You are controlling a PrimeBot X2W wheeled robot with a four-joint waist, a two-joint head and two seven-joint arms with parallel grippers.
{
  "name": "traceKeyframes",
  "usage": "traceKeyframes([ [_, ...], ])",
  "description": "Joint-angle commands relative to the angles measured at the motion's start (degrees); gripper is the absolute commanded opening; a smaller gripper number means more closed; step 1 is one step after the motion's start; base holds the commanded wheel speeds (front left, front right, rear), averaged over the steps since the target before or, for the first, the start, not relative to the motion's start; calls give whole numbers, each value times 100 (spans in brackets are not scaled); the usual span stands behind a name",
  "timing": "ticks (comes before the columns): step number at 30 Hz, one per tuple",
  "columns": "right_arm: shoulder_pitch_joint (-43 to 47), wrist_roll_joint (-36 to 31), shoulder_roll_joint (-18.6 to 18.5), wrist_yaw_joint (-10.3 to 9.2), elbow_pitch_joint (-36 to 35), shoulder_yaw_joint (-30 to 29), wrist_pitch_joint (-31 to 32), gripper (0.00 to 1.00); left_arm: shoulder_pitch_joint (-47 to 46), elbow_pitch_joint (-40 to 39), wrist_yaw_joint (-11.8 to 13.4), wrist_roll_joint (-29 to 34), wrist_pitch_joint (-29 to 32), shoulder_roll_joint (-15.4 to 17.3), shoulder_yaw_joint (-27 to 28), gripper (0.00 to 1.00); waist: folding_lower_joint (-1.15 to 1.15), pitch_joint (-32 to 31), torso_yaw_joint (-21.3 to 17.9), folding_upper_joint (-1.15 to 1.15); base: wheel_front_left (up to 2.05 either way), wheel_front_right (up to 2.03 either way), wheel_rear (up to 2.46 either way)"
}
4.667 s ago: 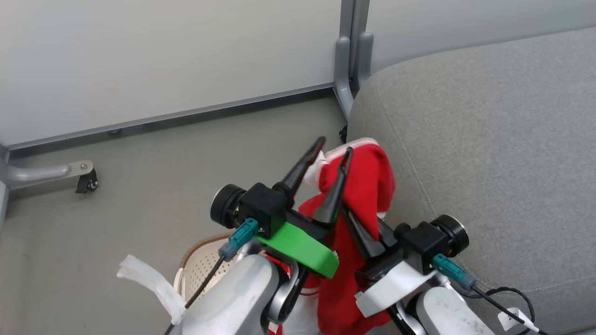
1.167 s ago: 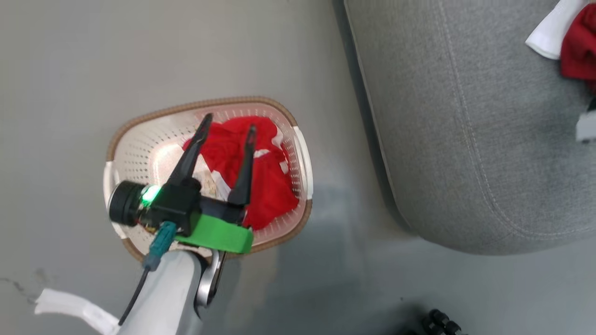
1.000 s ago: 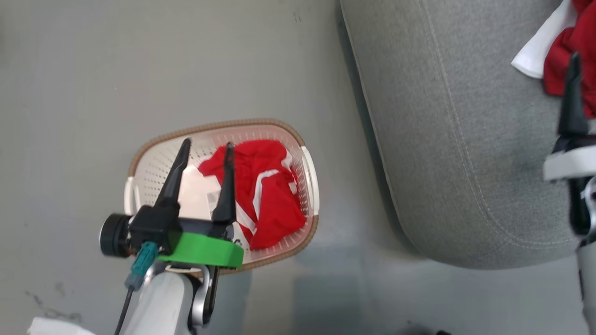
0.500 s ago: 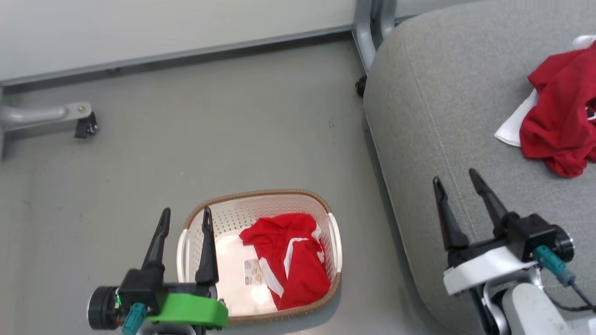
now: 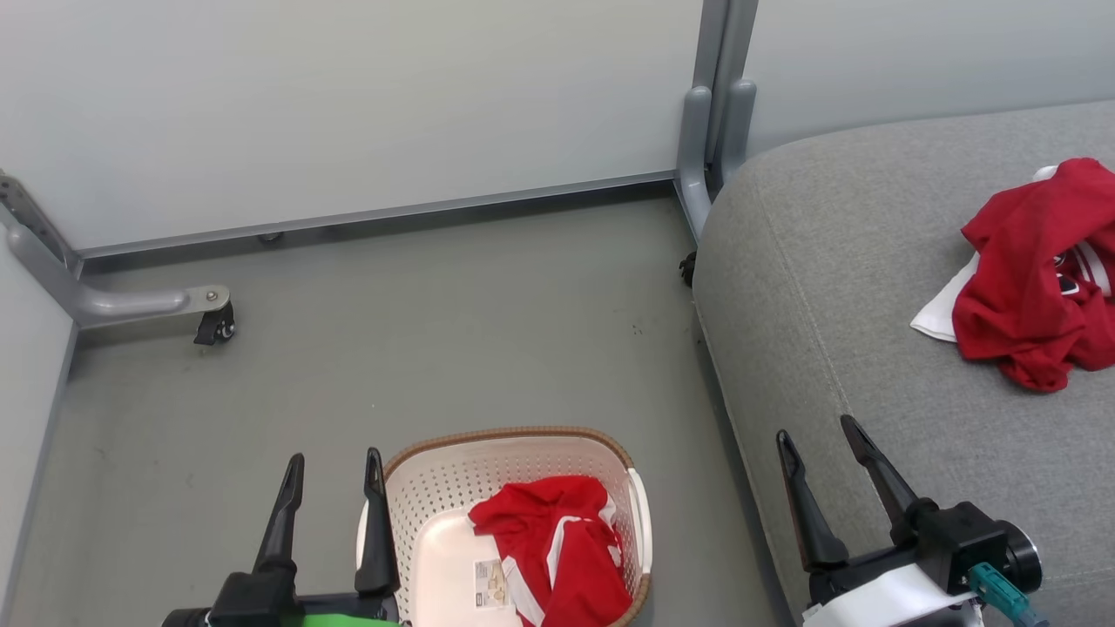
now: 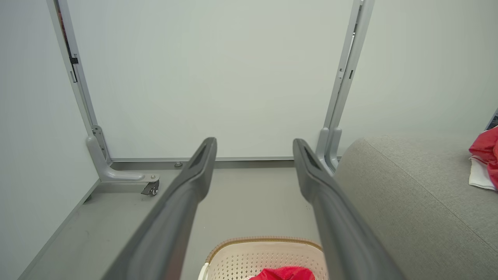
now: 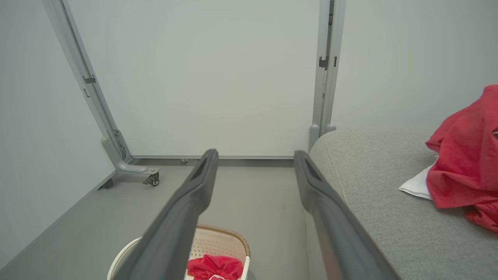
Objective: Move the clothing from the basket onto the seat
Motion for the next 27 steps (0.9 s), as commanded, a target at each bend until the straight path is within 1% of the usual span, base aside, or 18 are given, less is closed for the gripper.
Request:
traceKeyframes([
  [1,96,20,1,-4,-19,17,-18,100,123,-6,-34,52,5,12,16,100,0,-52,-31,0,0,0,0],
  [13,170,-19,30,-4,84,32,-18,100,313,299,-252,-51,5,11,101,100,0,-243,-105,0,0,0,0],
  [27,191,-44,-41,-4,74,66,-18,100,309,317,-222,-28,5,11,123,100,0,-268,-58,0,0,0,0],
])
